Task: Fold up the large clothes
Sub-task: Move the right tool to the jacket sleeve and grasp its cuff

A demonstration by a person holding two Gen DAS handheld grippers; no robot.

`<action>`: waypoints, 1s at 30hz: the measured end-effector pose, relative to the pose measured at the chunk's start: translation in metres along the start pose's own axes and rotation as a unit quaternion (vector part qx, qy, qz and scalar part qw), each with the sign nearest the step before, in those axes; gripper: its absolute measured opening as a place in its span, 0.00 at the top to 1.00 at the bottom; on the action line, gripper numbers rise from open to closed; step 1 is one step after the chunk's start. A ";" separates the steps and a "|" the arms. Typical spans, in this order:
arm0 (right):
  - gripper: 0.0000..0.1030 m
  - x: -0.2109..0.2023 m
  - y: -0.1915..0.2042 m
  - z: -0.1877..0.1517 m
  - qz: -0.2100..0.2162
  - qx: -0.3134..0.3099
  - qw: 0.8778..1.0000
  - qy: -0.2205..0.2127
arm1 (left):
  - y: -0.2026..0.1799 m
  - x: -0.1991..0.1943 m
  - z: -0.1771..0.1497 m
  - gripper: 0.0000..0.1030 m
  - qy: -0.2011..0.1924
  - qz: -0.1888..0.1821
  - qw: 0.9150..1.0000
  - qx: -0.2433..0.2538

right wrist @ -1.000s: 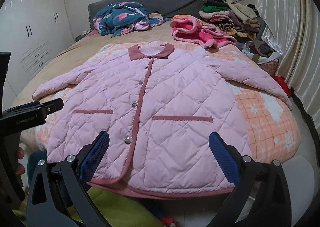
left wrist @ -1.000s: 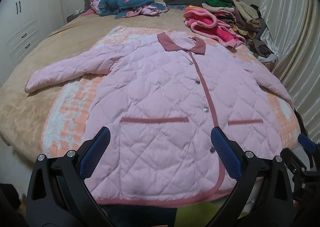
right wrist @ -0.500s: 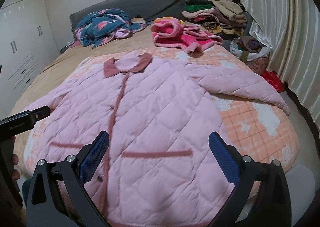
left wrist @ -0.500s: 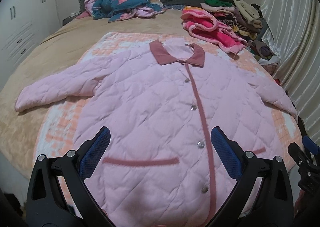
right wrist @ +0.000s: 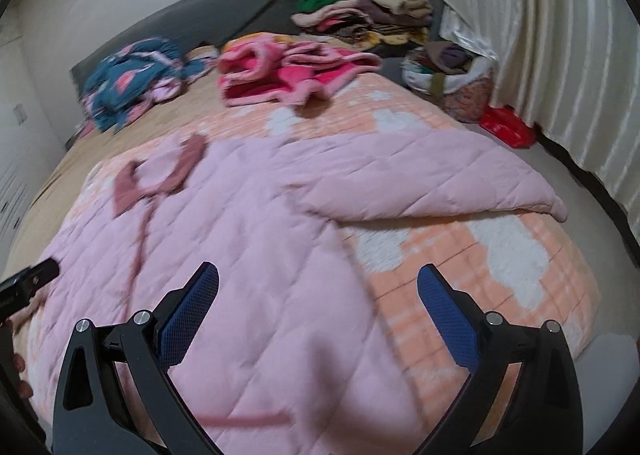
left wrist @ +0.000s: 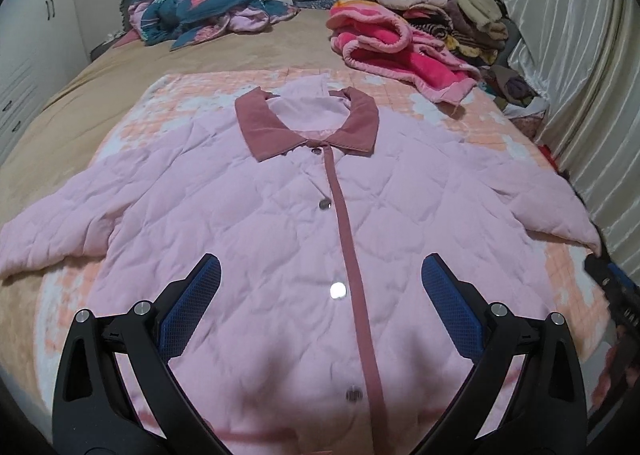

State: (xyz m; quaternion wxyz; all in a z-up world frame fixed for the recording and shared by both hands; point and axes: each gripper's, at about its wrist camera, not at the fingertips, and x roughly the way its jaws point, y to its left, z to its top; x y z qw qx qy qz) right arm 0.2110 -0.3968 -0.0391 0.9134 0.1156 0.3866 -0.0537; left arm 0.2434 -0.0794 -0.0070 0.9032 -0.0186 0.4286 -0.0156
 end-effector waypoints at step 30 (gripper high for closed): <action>0.04 0.154 -0.278 0.051 -0.096 0.380 0.919 0.042 | -0.002 0.116 0.041 0.09 0.066 0.041 0.997 0.001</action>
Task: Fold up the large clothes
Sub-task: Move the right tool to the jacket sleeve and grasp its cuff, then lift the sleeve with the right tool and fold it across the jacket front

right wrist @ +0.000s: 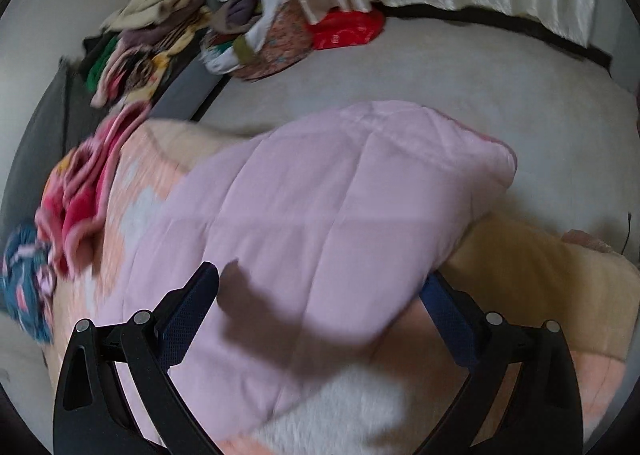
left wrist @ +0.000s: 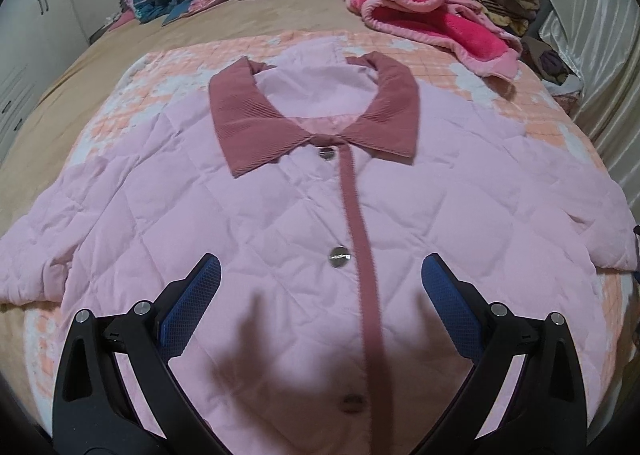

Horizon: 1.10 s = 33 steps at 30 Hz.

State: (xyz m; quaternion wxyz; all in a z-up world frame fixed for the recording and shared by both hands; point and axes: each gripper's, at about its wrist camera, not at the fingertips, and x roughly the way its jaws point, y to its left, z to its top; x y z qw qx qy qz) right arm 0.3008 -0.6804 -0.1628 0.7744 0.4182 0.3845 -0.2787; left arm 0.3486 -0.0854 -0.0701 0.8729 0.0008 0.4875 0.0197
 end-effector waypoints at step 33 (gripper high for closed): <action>0.85 -0.219 0.236 -0.087 0.270 -0.359 0.873 -0.190 | 0.077 -0.087 0.041 0.09 -0.079 0.009 0.997 -0.021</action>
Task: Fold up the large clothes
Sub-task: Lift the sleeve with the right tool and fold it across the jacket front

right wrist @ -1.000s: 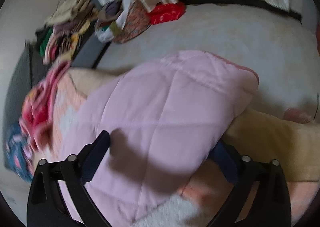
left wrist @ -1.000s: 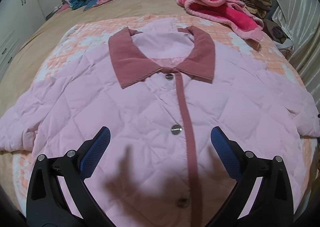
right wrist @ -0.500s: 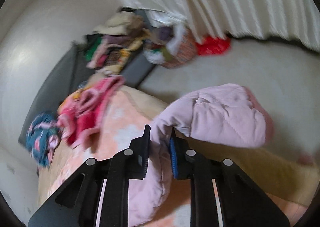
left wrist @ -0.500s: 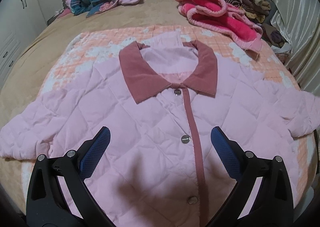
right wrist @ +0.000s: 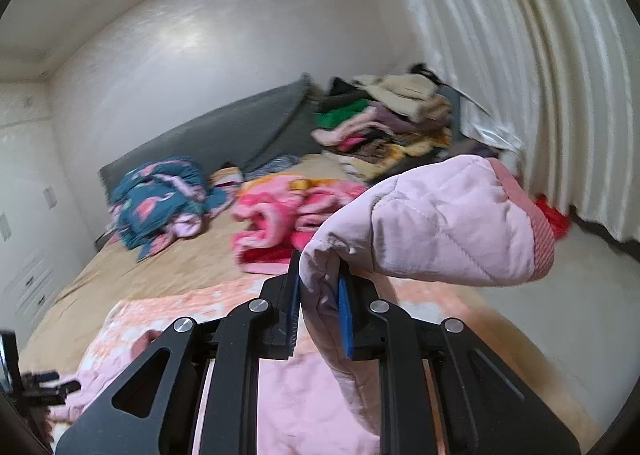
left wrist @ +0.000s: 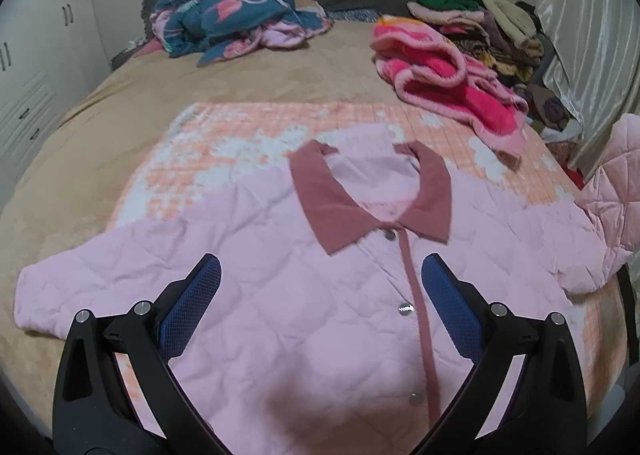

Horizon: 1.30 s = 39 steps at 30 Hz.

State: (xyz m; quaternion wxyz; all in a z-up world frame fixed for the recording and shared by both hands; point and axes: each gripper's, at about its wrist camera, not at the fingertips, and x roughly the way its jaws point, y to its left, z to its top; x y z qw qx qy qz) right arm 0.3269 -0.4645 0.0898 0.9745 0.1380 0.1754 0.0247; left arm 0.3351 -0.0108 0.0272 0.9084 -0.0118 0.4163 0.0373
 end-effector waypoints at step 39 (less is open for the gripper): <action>0.71 0.074 0.272 -0.237 0.212 -0.144 0.934 0.249 | 0.112 0.040 -0.035 0.09 0.067 -0.143 0.968 -0.195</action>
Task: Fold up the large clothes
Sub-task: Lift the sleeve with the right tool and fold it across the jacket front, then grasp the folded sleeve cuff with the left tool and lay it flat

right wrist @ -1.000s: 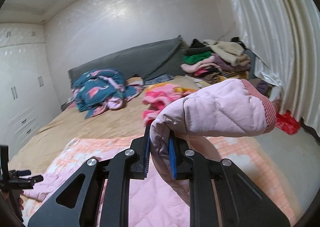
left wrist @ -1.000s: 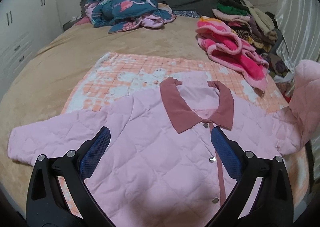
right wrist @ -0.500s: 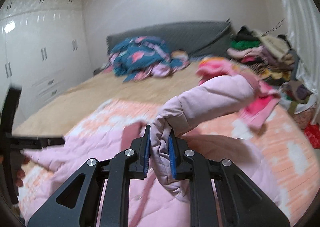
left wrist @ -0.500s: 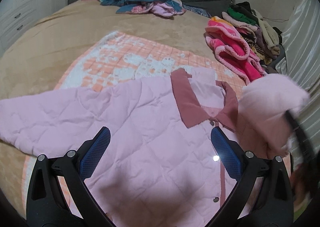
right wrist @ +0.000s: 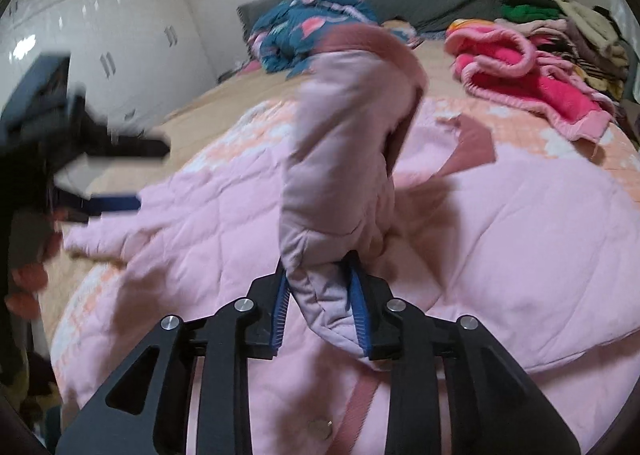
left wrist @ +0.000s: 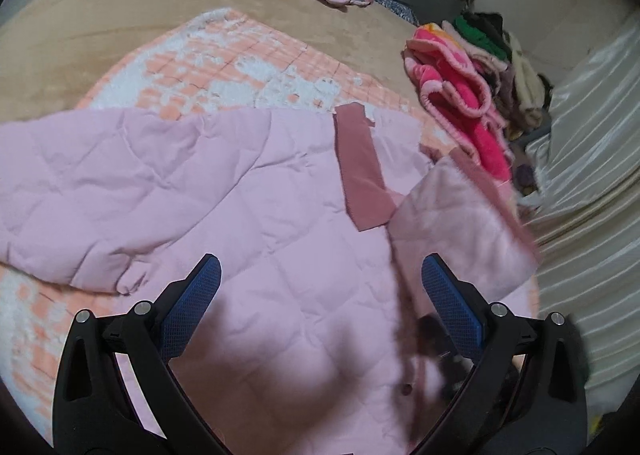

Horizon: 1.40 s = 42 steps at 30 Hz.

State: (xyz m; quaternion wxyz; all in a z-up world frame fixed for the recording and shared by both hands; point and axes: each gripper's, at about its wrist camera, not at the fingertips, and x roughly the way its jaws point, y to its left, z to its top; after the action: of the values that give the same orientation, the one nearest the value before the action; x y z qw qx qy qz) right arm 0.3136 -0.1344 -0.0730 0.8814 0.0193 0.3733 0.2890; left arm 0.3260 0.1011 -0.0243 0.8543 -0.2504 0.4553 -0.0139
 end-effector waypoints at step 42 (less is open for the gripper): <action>0.28 -0.154 -0.107 -0.052 -0.136 0.125 0.982 -0.030 | -0.078 0.001 0.005 0.84 -0.013 -0.026 0.989 0.145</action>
State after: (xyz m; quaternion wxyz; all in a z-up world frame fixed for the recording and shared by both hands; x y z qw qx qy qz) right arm 0.2469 -0.3136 -0.0378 0.9138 0.0866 0.3792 0.1170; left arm 0.3464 0.0351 0.0120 0.8869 -0.1359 0.4304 -0.0987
